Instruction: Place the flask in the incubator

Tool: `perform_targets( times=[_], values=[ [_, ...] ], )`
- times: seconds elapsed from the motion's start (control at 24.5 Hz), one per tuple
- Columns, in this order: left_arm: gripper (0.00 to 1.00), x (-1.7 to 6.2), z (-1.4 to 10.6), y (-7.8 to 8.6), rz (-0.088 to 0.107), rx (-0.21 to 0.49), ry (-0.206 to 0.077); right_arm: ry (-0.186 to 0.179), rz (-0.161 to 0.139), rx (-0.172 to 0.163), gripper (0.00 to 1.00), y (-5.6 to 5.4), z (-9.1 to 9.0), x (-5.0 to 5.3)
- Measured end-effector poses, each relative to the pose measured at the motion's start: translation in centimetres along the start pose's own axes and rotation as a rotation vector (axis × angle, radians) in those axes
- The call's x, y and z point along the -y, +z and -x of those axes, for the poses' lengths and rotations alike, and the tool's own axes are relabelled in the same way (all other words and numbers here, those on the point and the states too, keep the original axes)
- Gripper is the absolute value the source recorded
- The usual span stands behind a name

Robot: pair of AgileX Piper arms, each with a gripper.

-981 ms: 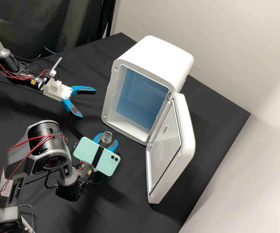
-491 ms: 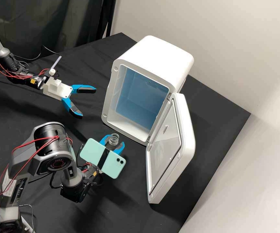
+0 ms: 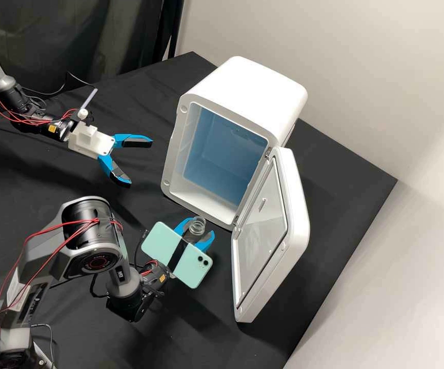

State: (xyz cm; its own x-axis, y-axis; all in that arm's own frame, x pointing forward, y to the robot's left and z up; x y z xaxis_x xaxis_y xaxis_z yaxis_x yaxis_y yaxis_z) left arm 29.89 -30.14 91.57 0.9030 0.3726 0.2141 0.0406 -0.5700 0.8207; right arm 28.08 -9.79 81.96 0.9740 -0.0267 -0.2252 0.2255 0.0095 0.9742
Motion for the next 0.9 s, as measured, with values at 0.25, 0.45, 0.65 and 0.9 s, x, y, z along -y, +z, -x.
perform_targets(
  times=[0.25, 0.45, 0.65, 0.9],
  values=[
    [1.00, 0.00, 0.0, 0.0, 0.000, 0.000, 0.000, 0.081, -0.009, 0.016, 0.00, 0.0, -1.4, -1.2],
    [1.00, 0.00, 0.0, 0.0, 0.000, 0.000, 0.000, 0.074, -0.003, -0.017, 0.00, -0.9, -2.3, -1.0],
    [1.00, 0.00, 0.0, 0.0, 0.000, 0.000, 0.000, 0.075, -0.026, -0.034, 0.00, -1.5, -2.9, -1.0],
    [1.00, 0.00, 0.0, 0.0, 0.000, 0.000, 0.000, 0.083, -0.025, -0.057, 0.00, -2.3, -3.7, -0.9]
  ],
)
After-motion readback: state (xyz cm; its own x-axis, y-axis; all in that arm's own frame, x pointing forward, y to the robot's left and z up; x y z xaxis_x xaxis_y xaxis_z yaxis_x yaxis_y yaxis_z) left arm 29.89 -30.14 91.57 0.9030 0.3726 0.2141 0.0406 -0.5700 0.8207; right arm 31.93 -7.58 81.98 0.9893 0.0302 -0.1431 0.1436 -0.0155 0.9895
